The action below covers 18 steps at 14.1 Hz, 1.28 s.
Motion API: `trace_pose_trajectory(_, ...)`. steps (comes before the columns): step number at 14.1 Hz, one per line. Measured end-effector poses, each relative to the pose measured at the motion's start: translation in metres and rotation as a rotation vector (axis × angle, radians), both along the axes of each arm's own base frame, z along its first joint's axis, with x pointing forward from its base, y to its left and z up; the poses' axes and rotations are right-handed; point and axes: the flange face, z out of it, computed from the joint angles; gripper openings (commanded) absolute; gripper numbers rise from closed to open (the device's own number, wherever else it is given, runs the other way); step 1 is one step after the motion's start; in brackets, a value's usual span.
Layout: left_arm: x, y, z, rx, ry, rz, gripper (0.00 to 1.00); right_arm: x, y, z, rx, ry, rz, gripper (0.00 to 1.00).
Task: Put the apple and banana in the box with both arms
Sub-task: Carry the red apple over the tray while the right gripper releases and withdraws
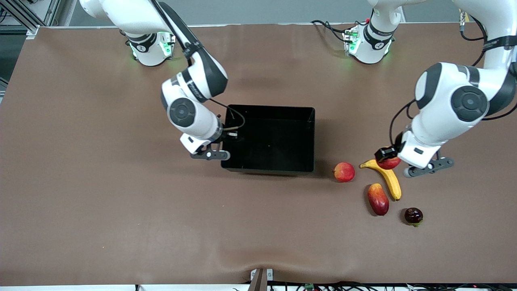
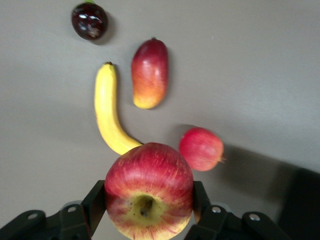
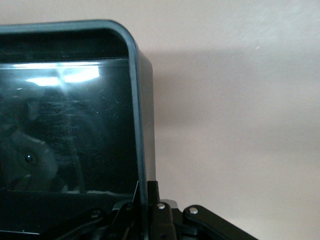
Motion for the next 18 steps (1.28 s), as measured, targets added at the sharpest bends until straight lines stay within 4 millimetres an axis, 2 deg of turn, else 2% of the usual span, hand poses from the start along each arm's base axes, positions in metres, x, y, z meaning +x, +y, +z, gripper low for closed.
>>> trace_pose_trajectory(3, -0.006, -0.020, 0.001, -0.008, 0.002, 0.027, 0.00, -0.009, 0.007, -0.035, -0.011, -0.009, 0.003, 0.10)
trace_pose_trajectory(4, -0.007, -0.024, 0.001, -0.010, 0.003, 0.035, 0.00, -0.011, 0.009, -0.044, -0.015, -0.007, 0.002, 0.23)
trace_pose_trajectory(5, -0.009, -0.030, 0.000, -0.013, 0.005, 0.052, 0.00, -0.013, 0.011, -0.049, -0.020, -0.003, -0.007, 0.68)
trace_pose_trajectory(6, -0.012, -0.037, 0.001, -0.016, 0.005, 0.066, 0.00, -0.014, 0.013, -0.053, -0.025, 0.000, -0.028, 1.00)
trace_pose_trajectory(8, -0.016, -0.051, 0.000, -0.021, 0.009, 0.083, 0.00, -0.015, 0.016, -0.053, -0.033, 0.004, -0.083, 1.00)
trace_pose_trajectory(10, -0.023, -0.069, -0.009, -0.023, 0.029, 0.112, 0.00, -0.013, 0.016, -0.050, -0.035, 0.003, -0.110, 1.00)
trace_pose_trajectory(13, -0.035, -0.117, -0.035, -0.043, 0.047, 0.193, 0.00, -0.002, 0.007, -0.035, -0.029, -0.022, -0.133, 1.00)
trace_pose_trajectory(15, -0.044, -0.154, -0.052, -0.070, 0.045, 0.244, 0.00, 0.013, -0.015, -0.008, -0.041, -0.031, -0.160, 1.00)
trace_pose_trajectory(18, -0.060, -0.202, -0.076, -0.108, 0.043, 0.296, 0.00, 0.040, -0.081, 0.038, -0.072, -0.035, -0.147, 1.00)
